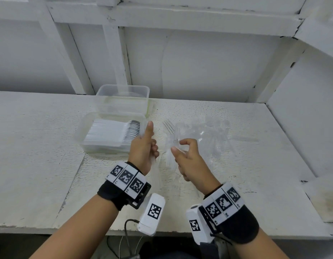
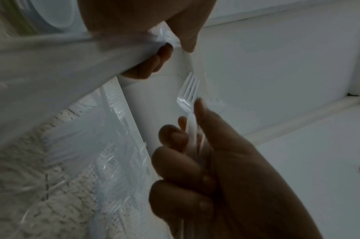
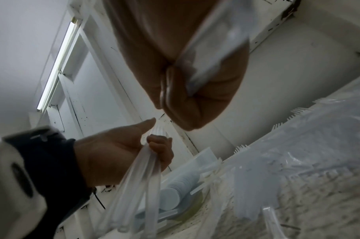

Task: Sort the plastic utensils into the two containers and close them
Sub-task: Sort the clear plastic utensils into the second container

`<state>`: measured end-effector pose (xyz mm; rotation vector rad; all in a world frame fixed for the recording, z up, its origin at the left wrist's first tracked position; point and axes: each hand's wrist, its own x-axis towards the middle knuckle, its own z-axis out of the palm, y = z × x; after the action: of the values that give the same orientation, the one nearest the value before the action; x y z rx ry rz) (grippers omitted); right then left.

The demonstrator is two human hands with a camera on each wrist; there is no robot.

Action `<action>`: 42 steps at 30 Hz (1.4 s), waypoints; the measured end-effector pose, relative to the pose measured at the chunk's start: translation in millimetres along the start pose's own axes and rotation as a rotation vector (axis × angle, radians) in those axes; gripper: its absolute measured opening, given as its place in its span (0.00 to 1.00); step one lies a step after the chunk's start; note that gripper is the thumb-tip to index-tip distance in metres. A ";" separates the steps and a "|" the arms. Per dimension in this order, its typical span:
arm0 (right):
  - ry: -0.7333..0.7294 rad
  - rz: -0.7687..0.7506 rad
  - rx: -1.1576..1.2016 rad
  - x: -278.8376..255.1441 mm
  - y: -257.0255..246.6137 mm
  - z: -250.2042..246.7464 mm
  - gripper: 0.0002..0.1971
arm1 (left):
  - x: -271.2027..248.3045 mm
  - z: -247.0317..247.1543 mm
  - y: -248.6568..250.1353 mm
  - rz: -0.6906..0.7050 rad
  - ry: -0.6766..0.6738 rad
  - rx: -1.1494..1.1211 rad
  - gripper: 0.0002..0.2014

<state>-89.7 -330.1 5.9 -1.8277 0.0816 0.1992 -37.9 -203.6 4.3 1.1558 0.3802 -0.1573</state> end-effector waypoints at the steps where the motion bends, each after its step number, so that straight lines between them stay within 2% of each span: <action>1: -0.005 0.006 0.000 0.7 -0.1 1.2 0.12 | -0.8 1.9 -0.7 -0.019 -0.023 0.001 0.20; 5: 0.028 -0.008 -0.005 2.9 -3.1 4.5 0.10 | -2.1 4.8 -5.5 -0.076 -0.115 -0.042 0.20; 9: 0.117 -0.119 -0.110 6.5 -1.6 6.8 0.12 | -4.8 7.3 -8.2 -0.049 -0.168 -0.052 0.16; 14: 0.122 -0.224 -0.307 9.8 -3.3 10.0 0.17 | -12.1 12.5 -11.6 -0.051 -0.227 -0.066 0.14; 19: 0.170 -0.307 -0.302 12.9 -2.1 13.9 0.14 | -10.1 9.9 -14.1 -0.026 -0.258 -0.013 0.16; 21: 0.160 -0.310 -0.283 14.3 0.0 14.6 0.13 | -9.2 7.9 -12.9 -0.017 -0.253 -0.028 0.12; 25: 0.122 -0.335 -0.274 12.9 4.3 16.5 0.17 | -4.6 3.2 -10.9 -0.021 -0.221 -0.074 0.11; 31: 0.231 -0.339 -0.201 11.9 8.0 12.6 0.16 | 0.2 -2.6 -6.0 -0.032 -0.131 -0.077 0.04; 34: 0.157 -0.299 -0.127 10.6 5.6 10.1 0.15 | 0.4 -4.0 -3.8 -0.015 -0.138 -0.092 0.07; 36: 0.130 -0.284 -0.134 12.2 5.1 12.6 0.13 | -1.2 -3.0 -2.5 -0.008 -0.204 -0.141 0.11; 39: 0.204 -0.310 -0.182 15.6 6.8 16.4 0.10 | -6.2 -1.7 -0.4 -0.010 -0.340 -0.242 0.18; 42: 0.211 -0.296 -0.168 15.7 4.3 15.6 0.10 | -6.0 -2.9 -0.8 -0.019 -0.366 -0.274 0.20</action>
<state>-76.4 -315.4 -4.9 -1.9973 -0.0601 -0.2008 -44.4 -201.7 4.9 0.8310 0.0838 -0.3182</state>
